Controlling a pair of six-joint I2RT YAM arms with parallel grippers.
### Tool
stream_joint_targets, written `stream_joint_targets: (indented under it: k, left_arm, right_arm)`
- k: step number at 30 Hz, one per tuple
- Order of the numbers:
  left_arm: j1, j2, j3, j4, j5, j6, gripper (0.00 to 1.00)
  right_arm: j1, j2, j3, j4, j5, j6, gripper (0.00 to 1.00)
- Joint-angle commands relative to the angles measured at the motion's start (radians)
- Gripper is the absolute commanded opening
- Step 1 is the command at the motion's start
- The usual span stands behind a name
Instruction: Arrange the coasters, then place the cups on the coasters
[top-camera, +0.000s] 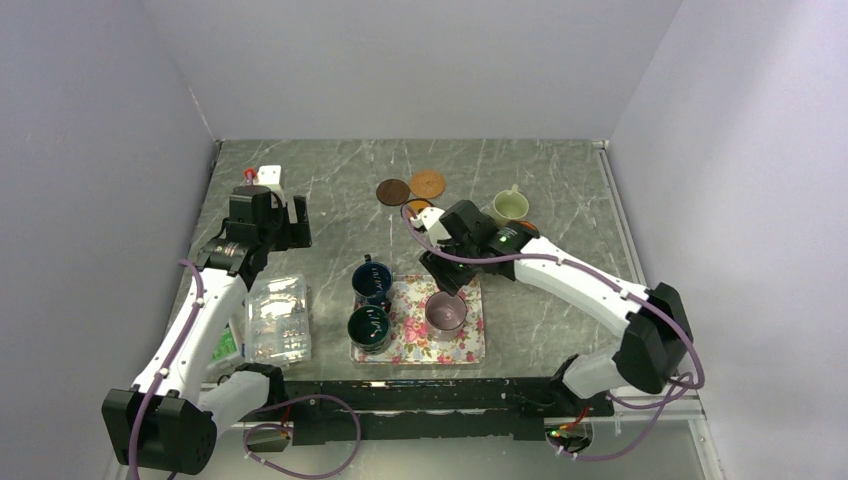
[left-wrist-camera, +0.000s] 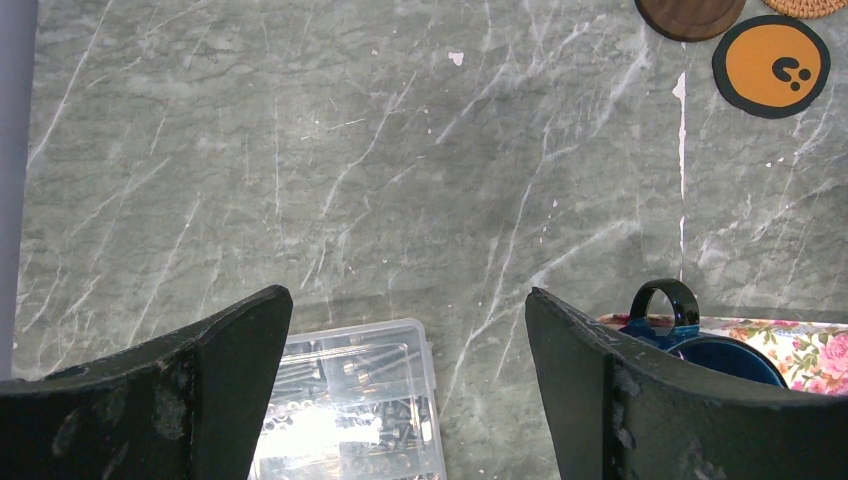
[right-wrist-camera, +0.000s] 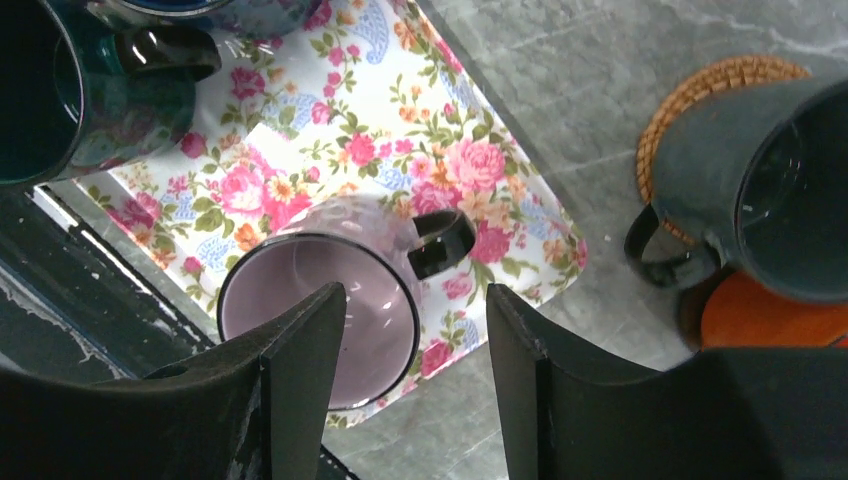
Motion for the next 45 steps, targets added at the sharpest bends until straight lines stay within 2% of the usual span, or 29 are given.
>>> stream_joint_targets:
  k: [1, 9, 24, 29, 33, 40, 45]
  left_arm:
    - [-0.003, -0.003, 0.035, 0.006, 0.002, 0.0, 0.94]
    - [-0.003, -0.001, 0.034, 0.008, 0.007, 0.001, 0.94]
    - [-0.003, 0.011, 0.034, 0.003, -0.001, 0.003, 0.94]
    - [-0.003, 0.012, 0.034, 0.005, 0.0, 0.002, 0.94]
    - [-0.003, 0.016, 0.035, 0.003, 0.002, 0.002, 0.94]
    - [-0.004, 0.016, 0.035, 0.005, 0.006, 0.001, 0.94]
    - [-0.003, 0.017, 0.037, 0.007, 0.022, -0.002, 0.94]
  right_arm:
    - [0.002, 0.066, 0.065, 0.049, -0.038, -0.086, 0.58]
    - [0.002, 0.081, 0.017, 0.063, -0.127, -0.107, 0.61]
    - [0.003, 0.156, 0.024, 0.113, -0.17, -0.133, 0.59]
    - [0.005, 0.136, 0.013, 0.115, -0.098, -0.088, 0.59]
    - [0.006, 0.07, 0.002, 0.12, -0.009, 0.036, 0.62]
    - [0.013, -0.049, -0.013, -0.046, 0.275, 0.527, 0.64]
    - [0.018, -0.108, -0.071, -0.119, 0.251, 0.788, 0.6]
